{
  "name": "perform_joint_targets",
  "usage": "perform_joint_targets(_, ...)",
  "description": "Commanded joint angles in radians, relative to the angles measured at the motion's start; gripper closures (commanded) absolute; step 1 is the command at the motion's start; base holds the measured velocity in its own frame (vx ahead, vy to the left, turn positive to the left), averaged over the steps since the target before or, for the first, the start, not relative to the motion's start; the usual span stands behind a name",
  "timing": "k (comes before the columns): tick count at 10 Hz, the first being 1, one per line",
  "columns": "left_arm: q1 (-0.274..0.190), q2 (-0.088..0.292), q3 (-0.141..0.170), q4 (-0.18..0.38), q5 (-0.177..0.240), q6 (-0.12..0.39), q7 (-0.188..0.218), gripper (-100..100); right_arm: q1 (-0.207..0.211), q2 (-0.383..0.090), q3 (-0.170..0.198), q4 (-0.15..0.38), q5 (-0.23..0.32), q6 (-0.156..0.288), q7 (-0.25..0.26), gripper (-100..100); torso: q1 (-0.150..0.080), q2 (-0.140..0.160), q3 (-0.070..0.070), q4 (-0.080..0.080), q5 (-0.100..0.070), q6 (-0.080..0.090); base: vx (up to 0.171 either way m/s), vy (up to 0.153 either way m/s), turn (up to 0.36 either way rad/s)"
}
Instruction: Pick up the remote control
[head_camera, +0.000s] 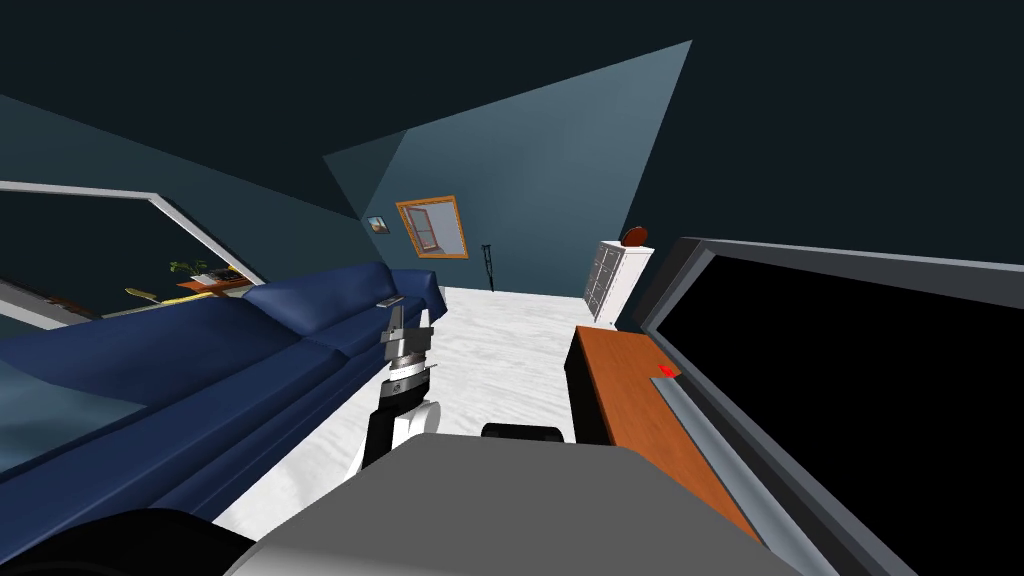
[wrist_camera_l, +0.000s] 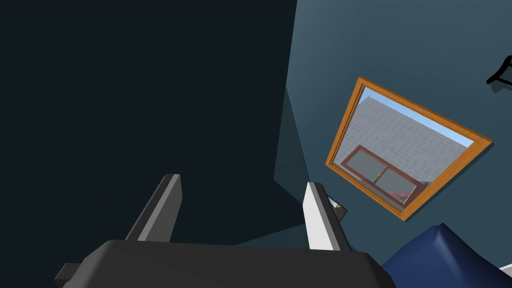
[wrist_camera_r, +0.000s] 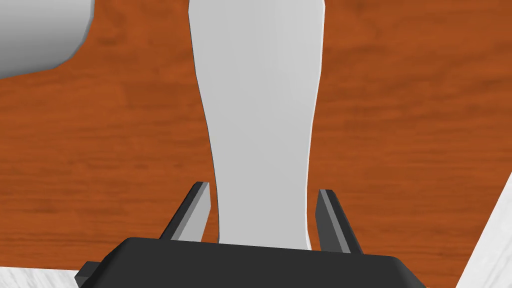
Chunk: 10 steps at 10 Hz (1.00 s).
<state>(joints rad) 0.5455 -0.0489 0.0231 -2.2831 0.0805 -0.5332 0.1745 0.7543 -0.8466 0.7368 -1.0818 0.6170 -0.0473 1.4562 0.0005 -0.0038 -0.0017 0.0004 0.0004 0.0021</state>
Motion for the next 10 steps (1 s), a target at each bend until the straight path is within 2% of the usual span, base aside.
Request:
perform_joint_targets(1,0.0,0.0,0.0,0.0,0.0,0.0,0.0,0,0.0,0.0,0.0,0.0,0.0,0.0,0.0,100,0.0,0.0,0.0,0.0,0.0,0.0,0.0,0.0,0.0)
perform_joint_targets(4,0.0,0.0,0.0,0.0,0.0,0.0,0.0,0,-0.001,0.0,-0.001,0.0,0.0,0.0,0.0,100,0.0,0.0,0.0,-0.001,0.0,0.001,0.0,0.0,0.0)
perform_joint_targets(5,0.0,0.0,0.0,0.0,0.0,0.0,0.0,0,-0.001,0.0,-0.001,0.0,0.0,0.0,0.0,0,0.0,0.0,0.0,-0.001,0.0,0.001,0.0,0.0,0.0)
perform_joint_targets(6,0.0,0.0,0.0,0.0,0.0,0.0,0.0,0,0.023,-0.034,-0.012,-0.032,-0.007,-0.008,0.007,100,0.0,0.0,0.0,-0.001,0.0,0.001,0.008,-0.02,-0.075)
perform_joint_targets(8,0.0,0.0,0.0,0.0,0.0,0.0,0.0,0,0.049,-0.069,-0.023,-0.064,-0.014,-0.018,0.015,100,-0.001,-0.001,-0.001,-0.001,0.0,0.001,0.026,-0.003,-0.078)
perform_joint_targets(9,0.0,0.0,0.0,0.0,0.0,0.0,0.0,0,0.041,-0.058,-0.02,-0.053,-0.012,-0.014,0.012,100,0.001,-0.002,-0.002,-0.001,0.001,0.001,0.013,0.006,-0.012)
perform_joint_targets(10,0.0,0.0,0.0,0.0,0.0,0.0,0.0,0,0.043,-0.061,-0.021,-0.054,-0.012,-0.015,0.013,0,0.001,-0.001,-0.001,-0.001,0.0,0.0,0.0,0.0,0.0)
